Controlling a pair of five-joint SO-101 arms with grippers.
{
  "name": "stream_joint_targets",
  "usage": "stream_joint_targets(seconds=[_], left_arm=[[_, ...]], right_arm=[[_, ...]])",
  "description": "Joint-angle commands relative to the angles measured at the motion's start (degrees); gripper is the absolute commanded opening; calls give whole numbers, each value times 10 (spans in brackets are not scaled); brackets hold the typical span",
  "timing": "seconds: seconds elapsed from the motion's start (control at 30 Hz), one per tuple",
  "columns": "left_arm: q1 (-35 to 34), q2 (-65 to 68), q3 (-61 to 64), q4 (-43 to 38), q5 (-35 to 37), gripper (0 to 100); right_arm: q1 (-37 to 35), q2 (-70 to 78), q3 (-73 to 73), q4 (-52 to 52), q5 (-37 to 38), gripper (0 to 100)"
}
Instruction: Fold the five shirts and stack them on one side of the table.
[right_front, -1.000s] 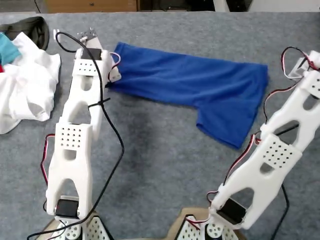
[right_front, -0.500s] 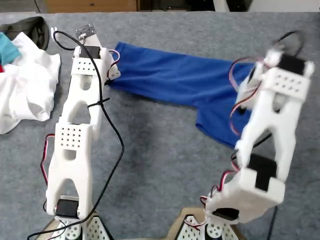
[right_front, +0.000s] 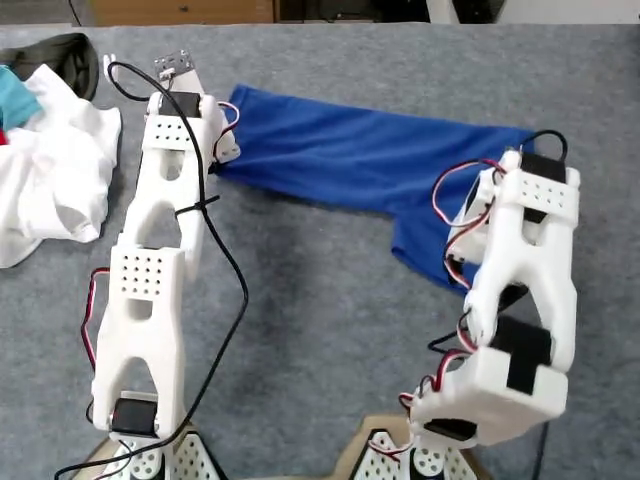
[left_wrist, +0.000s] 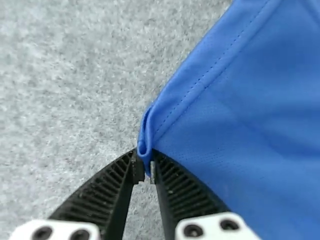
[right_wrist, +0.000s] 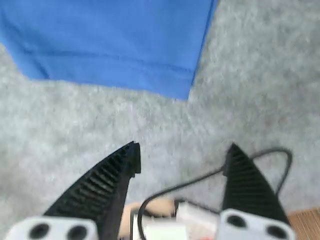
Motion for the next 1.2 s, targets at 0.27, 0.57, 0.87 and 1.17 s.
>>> stream_joint_targets(seconds=[0.27, 0.57, 0.87, 1.17], left_arm=[[-13, -10, -29, 4, -25, 19], [-17, -10, -29, 4, -25, 19], [-16, -10, -29, 4, -25, 19], [-16, -10, -29, 4, -25, 19]], right_arm=[[-9, 87, -26, -52, -7, 143], [-2, 19, -43, 29, -3, 144], [22, 7, -42, -42, -3, 144], [29, 7, -29, -83, -3, 144]])
